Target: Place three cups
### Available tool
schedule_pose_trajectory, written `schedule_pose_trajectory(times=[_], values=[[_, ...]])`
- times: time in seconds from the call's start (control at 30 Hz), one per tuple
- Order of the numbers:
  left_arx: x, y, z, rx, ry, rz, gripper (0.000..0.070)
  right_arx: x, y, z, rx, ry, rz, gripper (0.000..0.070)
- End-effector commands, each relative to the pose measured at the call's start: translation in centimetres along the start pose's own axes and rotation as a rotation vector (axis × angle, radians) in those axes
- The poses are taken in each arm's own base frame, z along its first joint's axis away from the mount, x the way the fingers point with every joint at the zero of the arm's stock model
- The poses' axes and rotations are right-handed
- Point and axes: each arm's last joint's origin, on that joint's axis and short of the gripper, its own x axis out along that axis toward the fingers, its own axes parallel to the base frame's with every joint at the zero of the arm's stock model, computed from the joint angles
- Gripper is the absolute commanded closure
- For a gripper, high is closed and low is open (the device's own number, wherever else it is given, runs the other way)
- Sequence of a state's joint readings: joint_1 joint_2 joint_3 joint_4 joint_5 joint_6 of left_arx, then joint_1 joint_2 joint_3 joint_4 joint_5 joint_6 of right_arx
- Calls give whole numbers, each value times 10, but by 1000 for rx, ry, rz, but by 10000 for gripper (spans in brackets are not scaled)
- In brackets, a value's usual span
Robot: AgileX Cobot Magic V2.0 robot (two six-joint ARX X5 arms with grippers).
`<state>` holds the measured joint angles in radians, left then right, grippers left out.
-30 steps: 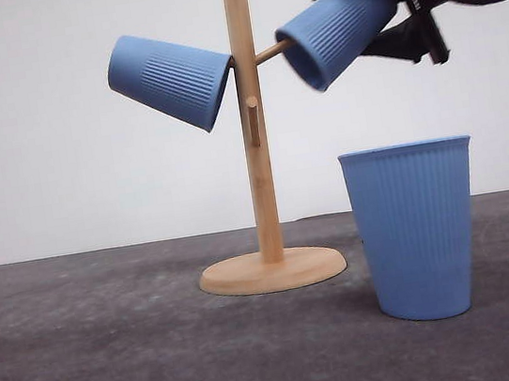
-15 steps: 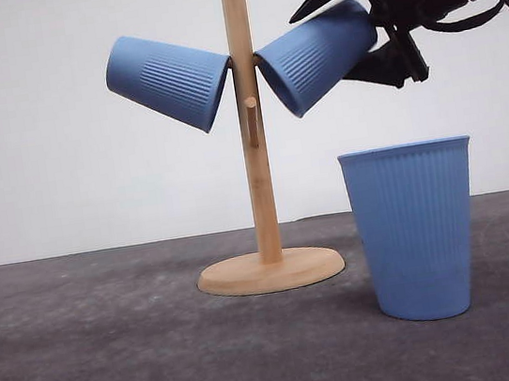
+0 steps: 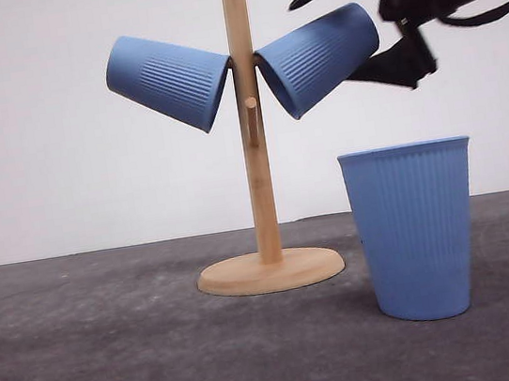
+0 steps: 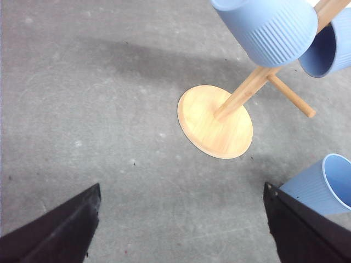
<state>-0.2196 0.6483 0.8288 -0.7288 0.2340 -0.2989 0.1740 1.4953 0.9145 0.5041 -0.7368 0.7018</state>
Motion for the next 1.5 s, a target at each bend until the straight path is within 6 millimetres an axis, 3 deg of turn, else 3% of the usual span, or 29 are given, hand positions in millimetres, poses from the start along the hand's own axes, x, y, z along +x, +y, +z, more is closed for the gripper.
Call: schedule_pose_trajectory(times=[0.0, 0.23, 0.67, 0.83, 0.97, 1.23, 1.3, 1.47], values=[[0, -1, 2, 22, -14, -2, 151, -8, 3, 3, -33, -19, -3, 0], [0, -1, 2, 22, -14, -3, 151, -42, 18, -8, -59, 50, -71, 0], [0, -1, 3, 22, -14, -3, 151, -95, 55, -45, -152, 318, -386, 18], [0, -1, 3, 22, -14, -3, 150, -91, 57, -64, -176, 420, -470, 27], [0, -1, 3, 22, -13, -3, 151, -84, 56, -80, -179, 462, -535, 95], [0, -1, 3, 21, -12, -3, 150, -61, 45, -104, -169, 557, -594, 109], [0, -1, 2, 21, -12, -2, 151, -54, 40, -107, -154, 572, -594, 177], [0, 1, 1, 17, -2, 38, 150, -43, 26, -120, -63, 646, -630, 437]])
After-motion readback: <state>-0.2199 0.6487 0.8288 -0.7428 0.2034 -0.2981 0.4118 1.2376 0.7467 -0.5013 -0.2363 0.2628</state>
